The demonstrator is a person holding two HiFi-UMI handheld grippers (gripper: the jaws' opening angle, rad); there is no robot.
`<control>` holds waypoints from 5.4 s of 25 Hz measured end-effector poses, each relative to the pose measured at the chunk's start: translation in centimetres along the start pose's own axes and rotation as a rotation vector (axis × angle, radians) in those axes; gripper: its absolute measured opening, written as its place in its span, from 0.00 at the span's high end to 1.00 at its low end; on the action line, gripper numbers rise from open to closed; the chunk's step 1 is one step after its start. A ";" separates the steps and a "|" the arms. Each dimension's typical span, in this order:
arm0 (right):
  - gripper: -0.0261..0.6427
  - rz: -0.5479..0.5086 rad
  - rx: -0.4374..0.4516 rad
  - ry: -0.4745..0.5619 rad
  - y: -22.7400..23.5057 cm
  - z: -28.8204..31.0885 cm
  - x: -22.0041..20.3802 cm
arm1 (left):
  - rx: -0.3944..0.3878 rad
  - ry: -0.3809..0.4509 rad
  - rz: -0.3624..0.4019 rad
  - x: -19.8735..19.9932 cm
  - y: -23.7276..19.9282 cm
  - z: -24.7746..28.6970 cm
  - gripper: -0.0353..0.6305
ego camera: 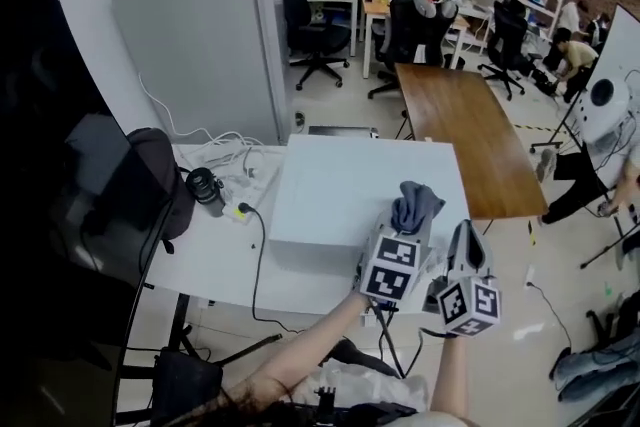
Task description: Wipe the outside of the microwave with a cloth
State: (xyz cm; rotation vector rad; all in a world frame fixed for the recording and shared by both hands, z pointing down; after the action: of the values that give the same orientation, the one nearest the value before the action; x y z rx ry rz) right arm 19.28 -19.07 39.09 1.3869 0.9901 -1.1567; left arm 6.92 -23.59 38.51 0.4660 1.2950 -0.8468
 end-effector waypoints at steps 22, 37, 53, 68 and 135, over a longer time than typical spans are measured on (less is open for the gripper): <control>0.93 -0.001 0.066 -0.026 -3.0 -0.3 -1.0 | 0.205 -0.133 -0.008 -5.3 -4.9 -4.2 0.86; 0.93 -0.008 0.244 -0.080 -9.6 1.8 -2.9 | 0.562 -0.063 -0.106 -7.3 -16.7 -16.1 0.86; 0.93 -0.006 0.218 -0.061 -9.1 1.1 -2.4 | 0.633 0.020 -0.092 -6.7 -16.9 -18.8 0.86; 0.93 -0.009 -0.146 -0.016 0.7 -7.2 -1.4 | -0.157 -0.083 0.010 -8.4 4.4 -7.3 0.86; 0.93 -0.001 0.020 -0.174 1.0 -8.9 -5.7 | -0.102 -0.274 -0.015 -20.7 4.3 0.6 0.86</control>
State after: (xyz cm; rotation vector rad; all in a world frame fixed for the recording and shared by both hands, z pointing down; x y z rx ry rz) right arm 20.30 -10.25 44.92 1.2775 0.8577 -1.2677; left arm 9.72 -15.56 57.81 0.2498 1.0829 -0.8220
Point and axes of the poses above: the fingertips, and each gripper's own axes: z forward along the fingers, y to its right, x out of its top, the point moved 6 cm from there along -z, backward along the fingers, and after that the axes turned 5 degrees about -y, right-handed, at the moved point
